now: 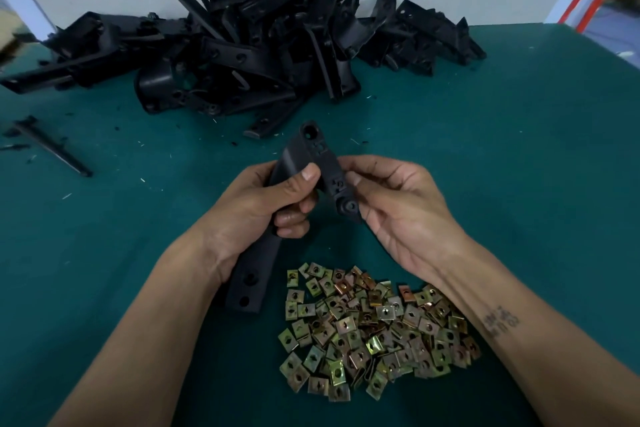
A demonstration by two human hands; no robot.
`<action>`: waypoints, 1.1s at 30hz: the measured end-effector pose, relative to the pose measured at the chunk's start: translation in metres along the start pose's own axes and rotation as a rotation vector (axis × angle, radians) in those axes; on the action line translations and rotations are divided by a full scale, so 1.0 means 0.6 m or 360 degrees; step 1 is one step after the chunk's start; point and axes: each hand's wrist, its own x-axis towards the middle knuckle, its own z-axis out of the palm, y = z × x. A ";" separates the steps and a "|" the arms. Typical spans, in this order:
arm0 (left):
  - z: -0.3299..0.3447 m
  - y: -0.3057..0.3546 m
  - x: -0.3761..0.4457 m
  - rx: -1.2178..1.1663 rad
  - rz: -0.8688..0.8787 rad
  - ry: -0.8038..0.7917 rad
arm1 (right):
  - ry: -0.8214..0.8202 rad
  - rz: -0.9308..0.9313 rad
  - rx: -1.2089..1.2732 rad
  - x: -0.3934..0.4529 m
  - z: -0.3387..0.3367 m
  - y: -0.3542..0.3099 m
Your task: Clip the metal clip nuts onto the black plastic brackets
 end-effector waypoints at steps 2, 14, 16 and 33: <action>0.000 -0.001 -0.001 0.0011 0.0015 -0.0008 | 0.0022 0.0034 0.0060 0.001 0.002 0.003; -0.004 -0.005 0.000 0.0020 -0.0010 -0.0060 | 0.0037 -0.0027 -0.0065 0.003 -0.007 -0.002; -0.004 -0.005 0.000 0.0017 -0.0016 -0.0043 | -0.0012 -0.0025 -0.0062 0.001 -0.007 0.000; -0.001 -0.003 -0.002 0.0033 -0.0022 -0.0075 | 0.0017 0.0024 0.0197 0.003 -0.014 -0.012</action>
